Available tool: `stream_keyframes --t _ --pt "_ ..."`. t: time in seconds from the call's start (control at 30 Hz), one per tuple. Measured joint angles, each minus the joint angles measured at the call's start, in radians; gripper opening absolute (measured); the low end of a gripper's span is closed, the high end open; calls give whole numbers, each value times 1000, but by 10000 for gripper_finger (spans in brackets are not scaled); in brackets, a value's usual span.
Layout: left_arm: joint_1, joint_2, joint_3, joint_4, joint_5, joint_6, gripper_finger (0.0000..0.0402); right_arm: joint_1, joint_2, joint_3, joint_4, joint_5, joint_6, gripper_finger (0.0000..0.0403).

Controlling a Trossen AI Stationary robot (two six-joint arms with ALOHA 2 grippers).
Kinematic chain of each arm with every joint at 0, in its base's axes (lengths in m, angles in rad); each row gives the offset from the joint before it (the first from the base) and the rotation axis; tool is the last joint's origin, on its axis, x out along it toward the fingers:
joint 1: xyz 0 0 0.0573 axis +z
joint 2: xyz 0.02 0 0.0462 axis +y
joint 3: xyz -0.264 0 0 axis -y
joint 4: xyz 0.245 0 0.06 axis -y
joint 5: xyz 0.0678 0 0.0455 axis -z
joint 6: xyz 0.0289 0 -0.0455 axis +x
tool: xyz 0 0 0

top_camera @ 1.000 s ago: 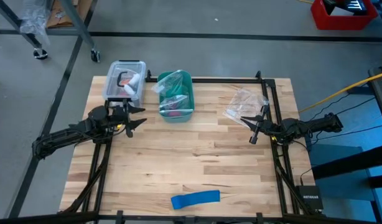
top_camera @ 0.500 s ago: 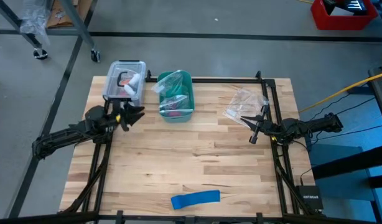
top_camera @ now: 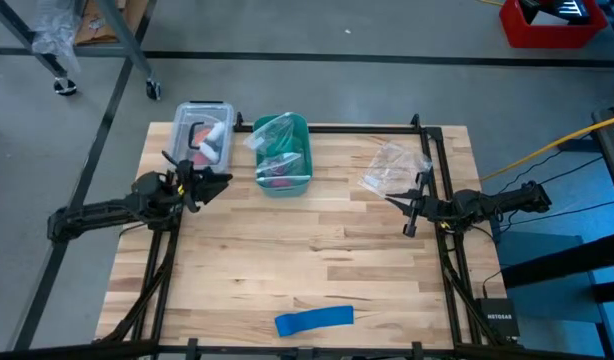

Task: Roll bandage
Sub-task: Roll the blue bandage

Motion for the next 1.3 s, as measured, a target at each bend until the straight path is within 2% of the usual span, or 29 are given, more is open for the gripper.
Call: stream_keyframes --t 0.2,0.33,0.53,0.6,0.7,0.87,1.07,1.23,1.3 --pt "-82 136 32 124 -66 163 233 0 0 0 0 29 0 34" --pt "-112 220 45 208 -71 67 233 0 0 0 2 30 0 34" --pt "-208 382 108 210 -63 -68 233 0 0 0 2 31 0 34" --pt "-254 453 143 207 -60 -66 233 0 0 0 3 30 0 34" --pt "-337 573 211 207 -58 22 233 0 0 0 8 27 10 34" --pt "-454 784 350 197 -57 96 233 0 0 0 10 -61 95 34" --pt "-534 1035 464 196 -57 -95 233 0 0 0 10 -191 197 34" --pt "-547 1254 507 194 -57 -304 233 0 0 0 12 -241 270 34" --pt "-546 1332 525 205 -29 -336 233 0 0 0 13 -265 298 34"
